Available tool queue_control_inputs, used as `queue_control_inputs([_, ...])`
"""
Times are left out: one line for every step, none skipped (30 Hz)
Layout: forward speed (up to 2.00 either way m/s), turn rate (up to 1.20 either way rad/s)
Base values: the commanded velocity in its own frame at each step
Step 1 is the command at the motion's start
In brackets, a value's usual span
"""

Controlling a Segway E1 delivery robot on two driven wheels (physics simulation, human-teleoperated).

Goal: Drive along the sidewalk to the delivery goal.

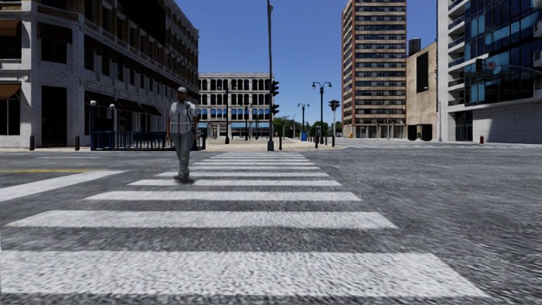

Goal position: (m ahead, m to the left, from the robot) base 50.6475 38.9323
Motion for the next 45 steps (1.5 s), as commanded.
queue_control_inputs([1.56,0.00])
queue_control_inputs([1.56,0.00])
queue_control_inputs([1.56,0.00])
queue_control_inputs([1.56,0.00])
queue_control_inputs([1.56,0.00])
queue_control_inputs([1.56,0.00])
queue_control_inputs([1.56,0.00])
queue_control_inputs([1.56,0.00])
queue_control_inputs([1.56,0.00])
queue_control_inputs([1.56,0.00])
queue_control_inputs([1.56,0.00])
queue_control_inputs([1.56,0.00])
queue_control_inputs([1.56,0.00])
queue_control_inputs([2.00,0.00])
queue_control_inputs([2.00,0.00])
queue_control_inputs([2.00,0.00])
queue_control_inputs([2.00,0.00])
queue_control_inputs([2.00,0.00])
queue_control_inputs([2.00,0.00])
queue_control_inputs([2.00,0.00])
queue_control_inputs([2.00,0.00])
queue_control_inputs([2.00,0.00])
queue_control_inputs([2.00,0.00])
queue_control_inputs([2.00,0.00])
queue_control_inputs([2.00,0.00])
queue_control_inputs([2.00,0.00])
queue_control_inputs([2.00,0.00])
queue_control_inputs([2.00,0.00])
queue_control_inputs([2.00,0.00])
queue_control_inputs([2.00,0.00])
queue_control_inputs([2.00,0.00])
queue_control_inputs([2.00,0.00])
queue_control_inputs([2.00,0.00])
queue_control_inputs([2.00,0.00])
queue_control_inputs([2.00,0.00])
queue_control_inputs([2.00,0.00])
queue_control_inputs([2.00,0.00])
queue_control_inputs([2.00,0.04])
queue_control_inputs([2.00,0.15])
queue_control_inputs([2.00,0.25])
queue_control_inputs([2.00,0.33])
queue_control_inputs([2.00,0.33])
queue_control_inputs([2.00,0.35])
queue_control_inputs([2.00,0.37])
queue_control_inputs([2.00,0.37])
